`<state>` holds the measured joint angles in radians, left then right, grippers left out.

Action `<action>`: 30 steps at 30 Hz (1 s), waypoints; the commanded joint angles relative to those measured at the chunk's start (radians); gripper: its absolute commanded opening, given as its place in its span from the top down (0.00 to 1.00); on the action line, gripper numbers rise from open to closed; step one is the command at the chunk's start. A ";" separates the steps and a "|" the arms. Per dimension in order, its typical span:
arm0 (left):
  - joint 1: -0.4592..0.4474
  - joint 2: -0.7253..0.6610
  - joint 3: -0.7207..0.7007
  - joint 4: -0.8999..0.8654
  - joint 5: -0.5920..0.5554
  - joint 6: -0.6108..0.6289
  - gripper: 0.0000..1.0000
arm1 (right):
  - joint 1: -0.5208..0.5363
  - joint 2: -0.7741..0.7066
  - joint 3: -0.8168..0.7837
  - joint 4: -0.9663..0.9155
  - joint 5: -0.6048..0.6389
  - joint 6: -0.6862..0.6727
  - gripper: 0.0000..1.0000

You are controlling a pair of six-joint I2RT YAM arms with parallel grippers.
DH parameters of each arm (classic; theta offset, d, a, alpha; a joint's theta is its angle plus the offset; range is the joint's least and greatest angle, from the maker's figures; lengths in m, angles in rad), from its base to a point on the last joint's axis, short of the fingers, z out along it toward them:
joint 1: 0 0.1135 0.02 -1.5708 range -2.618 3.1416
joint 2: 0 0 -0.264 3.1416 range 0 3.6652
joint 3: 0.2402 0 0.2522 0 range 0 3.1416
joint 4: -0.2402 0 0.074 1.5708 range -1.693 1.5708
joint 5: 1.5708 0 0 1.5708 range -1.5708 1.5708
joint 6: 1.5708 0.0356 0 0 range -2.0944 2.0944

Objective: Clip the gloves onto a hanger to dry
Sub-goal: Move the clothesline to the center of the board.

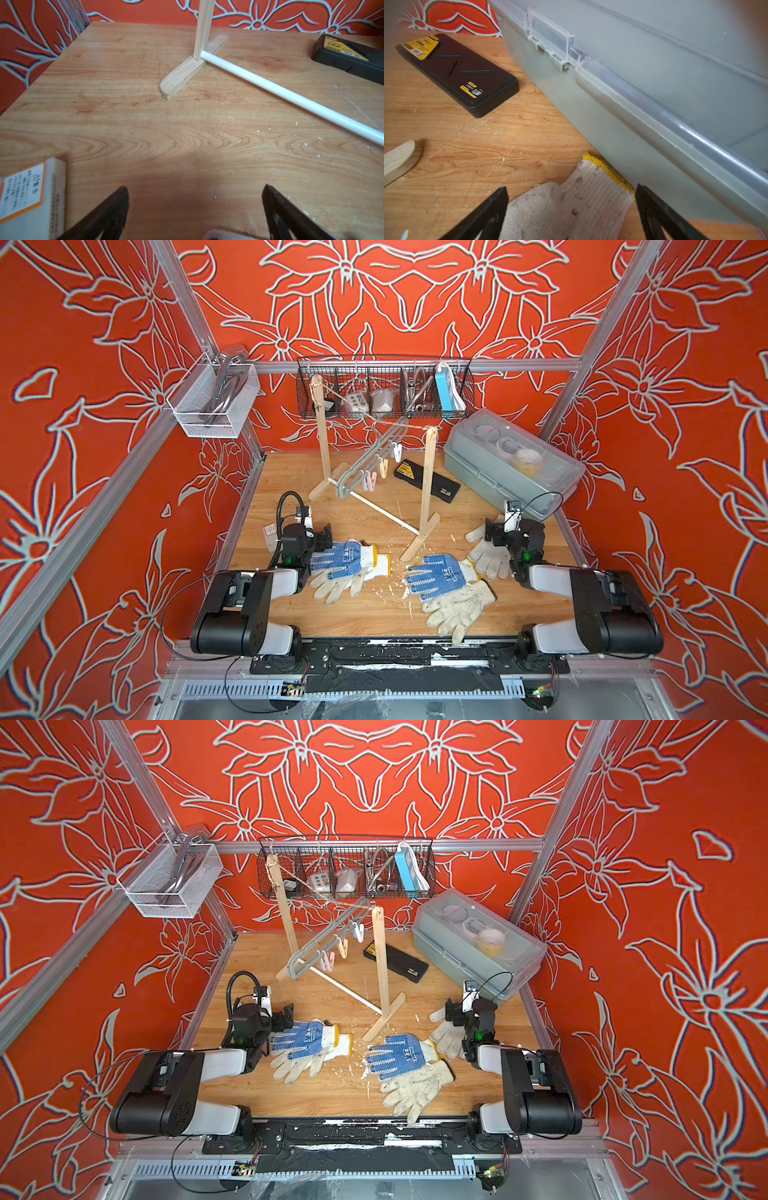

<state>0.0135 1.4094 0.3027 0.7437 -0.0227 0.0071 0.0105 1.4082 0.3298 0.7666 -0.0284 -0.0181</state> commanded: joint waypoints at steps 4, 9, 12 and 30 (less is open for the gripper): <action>-0.003 0.000 0.003 0.026 -0.003 0.001 0.01 | -0.003 0.002 0.004 0.008 -0.006 -0.007 0.00; -0.003 0.000 0.004 0.026 -0.003 0.002 0.01 | -0.004 0.003 0.005 0.006 -0.005 -0.006 0.00; -0.002 0.000 0.004 0.026 -0.003 0.001 0.01 | -0.002 0.003 0.006 0.005 -0.005 -0.005 0.01; -0.006 -0.311 0.187 -0.483 0.048 -0.040 0.01 | 0.008 -0.472 0.084 -0.487 -0.072 0.009 0.01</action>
<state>0.0128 1.1667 0.4385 0.4423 -0.0017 -0.0010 0.0113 1.0233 0.3626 0.4854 -0.0505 -0.0196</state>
